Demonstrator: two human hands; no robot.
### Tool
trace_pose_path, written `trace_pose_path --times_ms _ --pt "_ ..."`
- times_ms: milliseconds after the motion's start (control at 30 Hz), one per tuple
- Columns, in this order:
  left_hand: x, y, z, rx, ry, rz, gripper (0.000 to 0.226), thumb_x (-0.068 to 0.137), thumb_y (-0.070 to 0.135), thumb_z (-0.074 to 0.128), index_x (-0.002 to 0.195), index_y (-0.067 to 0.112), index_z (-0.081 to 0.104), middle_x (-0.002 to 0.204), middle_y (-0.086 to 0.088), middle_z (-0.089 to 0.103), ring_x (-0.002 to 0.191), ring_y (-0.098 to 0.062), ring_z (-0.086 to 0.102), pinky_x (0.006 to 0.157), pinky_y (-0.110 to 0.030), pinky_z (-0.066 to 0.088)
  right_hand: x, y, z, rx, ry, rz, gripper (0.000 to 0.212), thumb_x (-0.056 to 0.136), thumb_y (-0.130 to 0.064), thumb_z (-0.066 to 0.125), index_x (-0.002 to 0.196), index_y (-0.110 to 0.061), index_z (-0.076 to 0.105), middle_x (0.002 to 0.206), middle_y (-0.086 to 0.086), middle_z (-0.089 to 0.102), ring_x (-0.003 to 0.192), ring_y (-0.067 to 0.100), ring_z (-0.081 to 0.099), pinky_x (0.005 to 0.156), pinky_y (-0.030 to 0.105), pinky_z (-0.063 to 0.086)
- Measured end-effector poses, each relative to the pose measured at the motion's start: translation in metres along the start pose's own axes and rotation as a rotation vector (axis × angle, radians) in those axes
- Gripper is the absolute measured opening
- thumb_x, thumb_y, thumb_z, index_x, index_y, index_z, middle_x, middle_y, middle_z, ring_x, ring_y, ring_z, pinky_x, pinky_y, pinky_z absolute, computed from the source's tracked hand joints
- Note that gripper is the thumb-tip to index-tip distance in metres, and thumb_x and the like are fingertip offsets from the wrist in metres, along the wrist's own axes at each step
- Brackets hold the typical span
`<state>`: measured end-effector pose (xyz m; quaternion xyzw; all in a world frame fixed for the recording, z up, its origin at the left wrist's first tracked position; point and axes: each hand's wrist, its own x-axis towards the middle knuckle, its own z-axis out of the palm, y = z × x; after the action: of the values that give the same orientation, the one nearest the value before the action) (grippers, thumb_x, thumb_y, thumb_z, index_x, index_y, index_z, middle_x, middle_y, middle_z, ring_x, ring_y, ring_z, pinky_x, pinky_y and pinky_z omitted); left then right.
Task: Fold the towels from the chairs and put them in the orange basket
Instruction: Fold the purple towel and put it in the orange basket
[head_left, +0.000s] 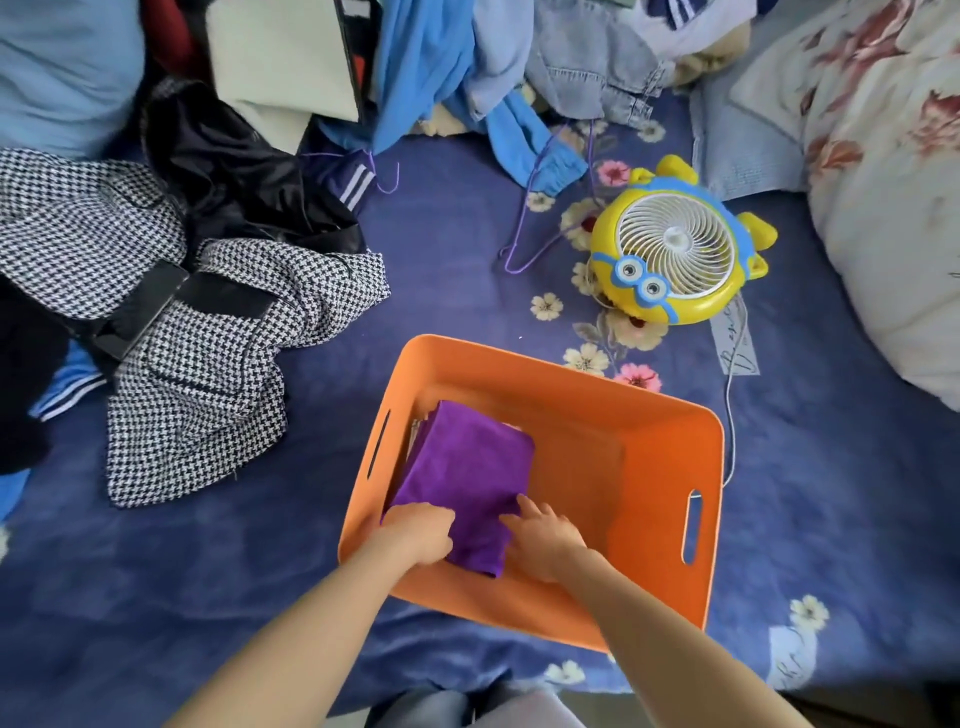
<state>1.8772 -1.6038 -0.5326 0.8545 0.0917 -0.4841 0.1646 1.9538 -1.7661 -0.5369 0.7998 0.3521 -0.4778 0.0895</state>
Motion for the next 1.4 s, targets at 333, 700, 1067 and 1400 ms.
trace_pose_path --times_ms 333,700,1067,1400 --pt "-0.042 -0.002 -0.009 -0.172 0.213 0.045 0.031 0.094 0.021 0.036 0.119 0.013 0.053 0.117 -0.008 0.059 0.104 -0.026 0.056 0.082 -0.038 0.045 -0.047 -0.001 -0.007 0.052 0.184 0.093 0.043 0.095 -0.032 0.039 0.137 -0.023 0.040 0.146 0.009 0.031 0.131 0.030 0.033 0.103 0.040 0.035" --pt "-0.099 0.008 -0.022 -0.188 0.458 0.162 0.033 0.097 0.024 0.038 0.127 0.020 0.051 0.127 0.002 0.056 0.109 -0.016 0.055 0.088 -0.029 0.046 -0.133 0.002 -0.019 0.115 0.402 0.202 0.038 0.098 -0.031 0.038 0.132 -0.017 0.044 0.152 0.010 0.026 0.135 0.031 0.032 0.106 0.041 0.035" --pt "-0.130 0.079 -0.066 -0.045 0.624 0.375 0.033 0.096 0.026 0.040 0.125 0.020 0.054 0.130 0.001 0.056 0.117 -0.017 0.052 0.097 -0.030 0.042 -0.224 0.019 -0.018 0.162 0.695 0.307 0.044 0.095 -0.024 0.041 0.139 -0.020 0.038 0.150 0.007 0.027 0.137 0.027 0.026 0.101 0.040 0.039" --pt "-0.169 0.182 -0.064 0.113 0.705 0.508 0.033 0.095 0.026 0.041 0.125 0.020 0.055 0.128 0.000 0.058 0.117 -0.019 0.054 0.095 -0.031 0.044 -0.314 0.078 0.039 0.183 0.853 0.491 0.049 0.094 -0.028 0.044 0.141 -0.022 0.035 0.150 0.007 0.028 0.138 0.024 0.025 0.101 0.036 0.037"
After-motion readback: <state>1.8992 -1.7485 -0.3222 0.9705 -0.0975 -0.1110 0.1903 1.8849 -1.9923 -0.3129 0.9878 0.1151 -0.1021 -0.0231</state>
